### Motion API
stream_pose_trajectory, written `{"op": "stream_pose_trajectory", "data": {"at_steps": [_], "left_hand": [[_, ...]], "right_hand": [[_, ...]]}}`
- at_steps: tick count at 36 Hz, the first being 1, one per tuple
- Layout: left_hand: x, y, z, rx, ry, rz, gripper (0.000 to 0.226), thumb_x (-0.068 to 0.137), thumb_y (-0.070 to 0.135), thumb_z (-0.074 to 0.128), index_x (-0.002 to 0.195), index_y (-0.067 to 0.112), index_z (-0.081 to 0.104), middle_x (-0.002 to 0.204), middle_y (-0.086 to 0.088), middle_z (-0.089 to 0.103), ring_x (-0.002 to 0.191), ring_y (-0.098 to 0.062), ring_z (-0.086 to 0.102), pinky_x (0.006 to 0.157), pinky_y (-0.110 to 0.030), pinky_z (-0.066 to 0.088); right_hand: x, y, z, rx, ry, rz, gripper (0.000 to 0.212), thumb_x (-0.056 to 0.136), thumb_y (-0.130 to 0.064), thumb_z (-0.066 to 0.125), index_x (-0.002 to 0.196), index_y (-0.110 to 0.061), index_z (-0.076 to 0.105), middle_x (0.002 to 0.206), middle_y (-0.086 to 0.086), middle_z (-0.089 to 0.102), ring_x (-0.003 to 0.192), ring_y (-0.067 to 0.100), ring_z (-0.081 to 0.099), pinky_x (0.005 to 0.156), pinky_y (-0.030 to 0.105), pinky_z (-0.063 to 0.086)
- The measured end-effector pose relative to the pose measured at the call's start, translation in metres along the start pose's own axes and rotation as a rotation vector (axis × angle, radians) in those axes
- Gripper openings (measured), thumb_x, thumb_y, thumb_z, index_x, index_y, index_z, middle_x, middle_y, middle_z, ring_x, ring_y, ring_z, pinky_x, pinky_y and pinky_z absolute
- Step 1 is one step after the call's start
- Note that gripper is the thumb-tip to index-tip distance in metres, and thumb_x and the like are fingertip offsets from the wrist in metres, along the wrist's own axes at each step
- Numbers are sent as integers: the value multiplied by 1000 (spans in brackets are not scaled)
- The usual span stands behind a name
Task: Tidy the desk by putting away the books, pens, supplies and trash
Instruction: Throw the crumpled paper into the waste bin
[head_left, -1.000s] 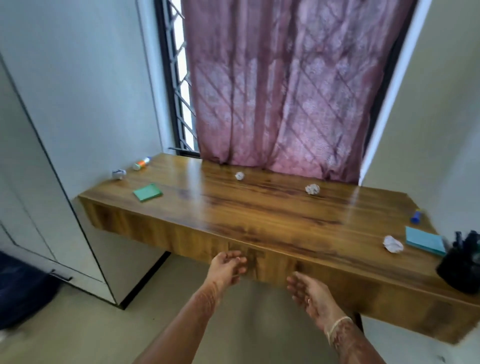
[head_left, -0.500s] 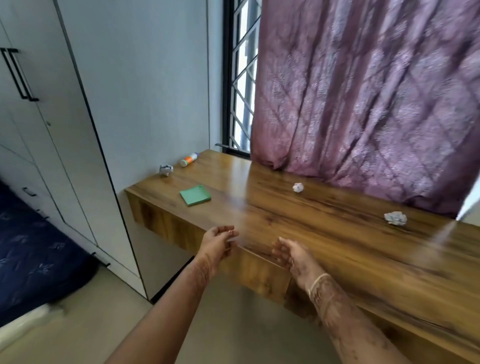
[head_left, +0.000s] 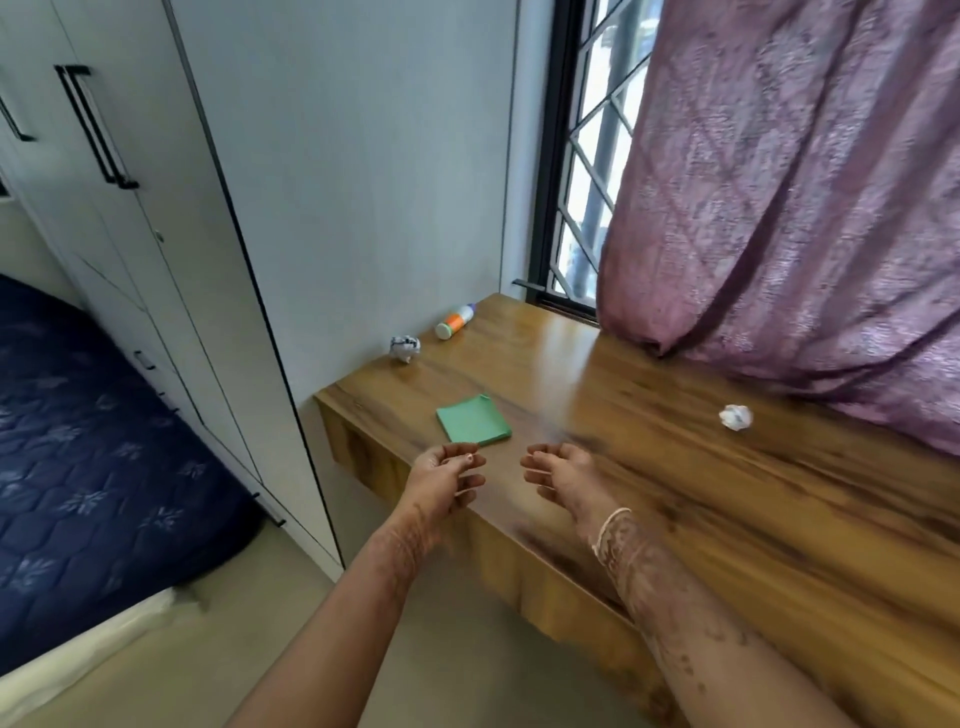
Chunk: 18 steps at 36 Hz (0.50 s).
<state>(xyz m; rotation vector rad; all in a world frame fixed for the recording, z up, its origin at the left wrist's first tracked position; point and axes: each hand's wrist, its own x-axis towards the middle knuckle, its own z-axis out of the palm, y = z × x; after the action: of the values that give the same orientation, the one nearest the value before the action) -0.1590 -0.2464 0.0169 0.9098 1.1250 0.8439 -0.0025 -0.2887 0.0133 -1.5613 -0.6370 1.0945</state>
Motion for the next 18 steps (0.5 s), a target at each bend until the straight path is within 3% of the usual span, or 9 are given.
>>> {"op": "stream_pose_trajectory", "data": {"at_steps": [8, 11, 13, 18], "left_hand": [[60, 27, -16, -14, 119, 47, 14, 98, 8, 51, 103, 13, 63, 97, -3, 72, 79, -15, 65, 67, -27, 51], [83, 41, -24, 8, 152, 64, 13, 98, 9, 51, 100, 14, 63, 97, -3, 73, 79, -15, 65, 66, -26, 51], [98, 49, -30, 19, 175, 79, 13, 98, 10, 52, 101, 14, 64, 99, -4, 73, 78, -14, 65, 66, -26, 52], [140, 61, -35, 9, 261, 100, 13, 98, 8, 52, 99, 14, 63, 97, -4, 72, 72, -11, 62, 62, -24, 51]], "right_hand": [[80, -10, 34, -145, -31, -96, 14, 93, -4, 54, 92, -14, 63, 96, 7, 69, 71, 8, 60, 58, 16, 44], [111, -17, 41, -217, -12, -147, 17, 90, -2, 55, 87, -14, 66, 90, 6, 71, 71, 12, 63, 67, 23, 53], [131, -19, 43, -304, 28, -192, 22, 87, -6, 58, 77, -24, 66, 89, 2, 73, 79, 14, 67, 78, 32, 56], [164, -21, 43, -486, 46, -274, 17, 89, -15, 58, 83, -29, 66, 86, -11, 69, 83, 9, 63, 70, 24, 47]]}}
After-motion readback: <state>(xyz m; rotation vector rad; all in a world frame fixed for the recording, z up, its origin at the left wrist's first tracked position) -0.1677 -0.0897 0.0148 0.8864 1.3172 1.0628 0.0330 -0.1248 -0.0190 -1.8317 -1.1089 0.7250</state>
